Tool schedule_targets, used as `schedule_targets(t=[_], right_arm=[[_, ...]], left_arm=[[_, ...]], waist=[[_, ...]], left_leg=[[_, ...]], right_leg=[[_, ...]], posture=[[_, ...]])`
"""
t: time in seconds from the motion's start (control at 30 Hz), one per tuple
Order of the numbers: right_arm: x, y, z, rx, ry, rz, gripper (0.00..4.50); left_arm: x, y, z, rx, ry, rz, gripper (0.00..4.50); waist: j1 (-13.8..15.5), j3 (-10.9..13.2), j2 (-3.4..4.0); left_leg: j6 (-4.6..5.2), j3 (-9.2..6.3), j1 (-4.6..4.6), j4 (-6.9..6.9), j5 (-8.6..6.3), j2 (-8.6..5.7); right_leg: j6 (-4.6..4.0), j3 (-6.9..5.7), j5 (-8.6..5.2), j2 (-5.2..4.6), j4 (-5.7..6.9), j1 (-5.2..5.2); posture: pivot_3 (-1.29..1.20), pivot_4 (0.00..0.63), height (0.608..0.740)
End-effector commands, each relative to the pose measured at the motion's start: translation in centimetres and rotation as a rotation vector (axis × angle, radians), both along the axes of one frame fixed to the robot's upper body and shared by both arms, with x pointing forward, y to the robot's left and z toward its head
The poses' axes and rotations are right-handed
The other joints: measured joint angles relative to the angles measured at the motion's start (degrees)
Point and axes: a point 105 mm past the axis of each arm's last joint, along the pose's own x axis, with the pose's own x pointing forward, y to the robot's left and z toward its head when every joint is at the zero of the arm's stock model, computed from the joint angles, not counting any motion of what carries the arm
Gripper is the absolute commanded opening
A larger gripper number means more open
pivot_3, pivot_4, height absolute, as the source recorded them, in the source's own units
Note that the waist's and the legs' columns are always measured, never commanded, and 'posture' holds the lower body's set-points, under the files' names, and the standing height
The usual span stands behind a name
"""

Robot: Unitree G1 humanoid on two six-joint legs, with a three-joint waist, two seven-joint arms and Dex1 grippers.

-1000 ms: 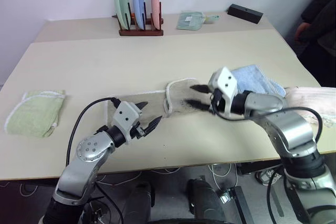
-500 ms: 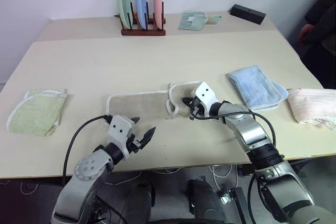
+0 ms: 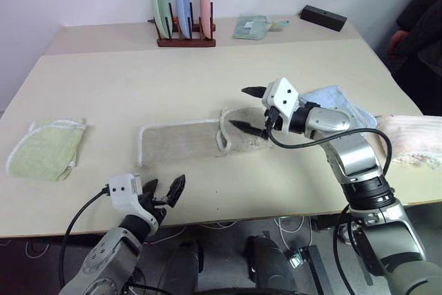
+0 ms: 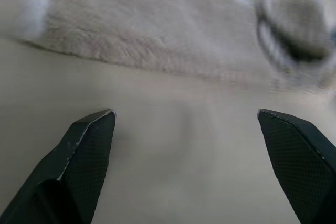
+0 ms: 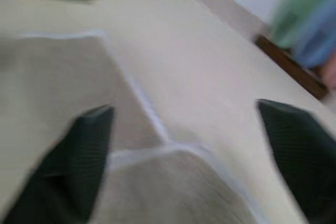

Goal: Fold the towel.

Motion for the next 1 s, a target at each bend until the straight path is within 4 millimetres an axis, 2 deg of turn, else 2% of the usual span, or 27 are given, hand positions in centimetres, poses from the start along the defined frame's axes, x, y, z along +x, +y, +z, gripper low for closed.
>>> schedule_targets(t=[0.03,0.17,0.33,0.43,0.67,0.73,0.83,0.93,1.0], right_arm=[[-1.5,1.1,0.9,-0.002,-0.035,0.086,4.39],[-1.5,1.2,0.7,0.000,-0.047,0.075,4.39],[-1.5,1.0,0.5,0.001,-0.049,0.059,4.39],[-2.0,1.3,0.3,0.006,-0.048,0.062,4.45],[-2.7,1.6,0.2,0.010,-0.045,0.068,4.45],[-2.8,1.6,0.2,0.009,-0.044,0.069,4.45],[-2.7,1.4,0.0,0.000,-0.041,0.056,4.45],[-2.3,0.9,-0.3,-0.021,-0.043,0.030,4.45],[-2.0,0.6,-0.6,-0.032,-0.043,0.016,4.45]], left_arm=[[1.3,2.1,0.5,-0.120,0.020,0.149,4.50],[2.9,3.0,0.6,-0.254,0.065,0.226,4.50],[4.8,4.6,1.1,-0.330,0.073,0.329,4.50],[5.8,4.0,1.8,-0.326,0.060,0.285,3.60],[6.2,3.8,2.5,-0.329,0.040,0.260,0.06],[6.3,4.1,3.2,-0.333,0.006,0.262,0.06],[6.3,6.2,6.8,-0.294,-0.167,0.290,0.06],[6.1,9.0,9.4,-0.203,-0.272,0.320,0.06],[6.2,9.8,11.4,-0.059,-0.333,0.275,0.06]], waist=[[0.28,0.00,-0.01],[0.35,-0.01,-0.02],[0.38,-0.02,-0.02],[0.34,-0.02,-0.02],[0.36,-0.01,-0.02],[0.36,-0.01,-0.02],[0.34,0.01,-0.05],[0.15,0.00,-0.05],[0.13,0.01,-0.06]], left_leg=[[-0.01,-0.03,0.01,0.01,0.00,0.00],[-0.02,-0.09,0.01,0.07,0.01,-0.02],[-0.04,-0.10,0.03,0.05,0.02,-0.03],[-0.04,-0.10,0.03,0.03,0.02,-0.04],[-0.05,-0.09,0.00,0.02,0.02,-0.03],[-0.05,-0.10,0.00,0.01,0.02,-0.03],[-0.05,-0.10,0.00,0.01,0.03,-0.03],[-0.06,-0.09,0.01,-0.03,0.03,-0.03],[-0.06,-0.08,0.02,-0.07,0.03,-0.02]], right_leg=[[-0.01,-0.02,0.00,0.00,0.03,0.01],[0.00,-0.06,0.01,0.00,0.08,0.04],[-0.01,-0.05,0.01,0.00,0.09,0.04],[-0.01,-0.05,0.01,0.00,0.08,0.04],[-0.01,-0.05,0.01,0.01,0.01,0.04],[-0.02,-0.05,0.01,0.01,0.00,0.04],[-0.04,-0.05,0.01,0.01,0.00,0.04],[-0.21,-0.05,-0.08,0.02,-0.02,0.03],[-0.21,-0.04,-0.08,0.02,-0.03,0.01]], posture=[[0.00,0.150,0.740],[0.00,0.150,0.740],[0.00,0.150,0.740],[0.00,0.150,0.740],[0.00,0.150,0.740],[0.00,0.150,0.740],[0.00,0.150,0.740],[0.00,0.150,0.740],[0.00,0.150,0.740]])
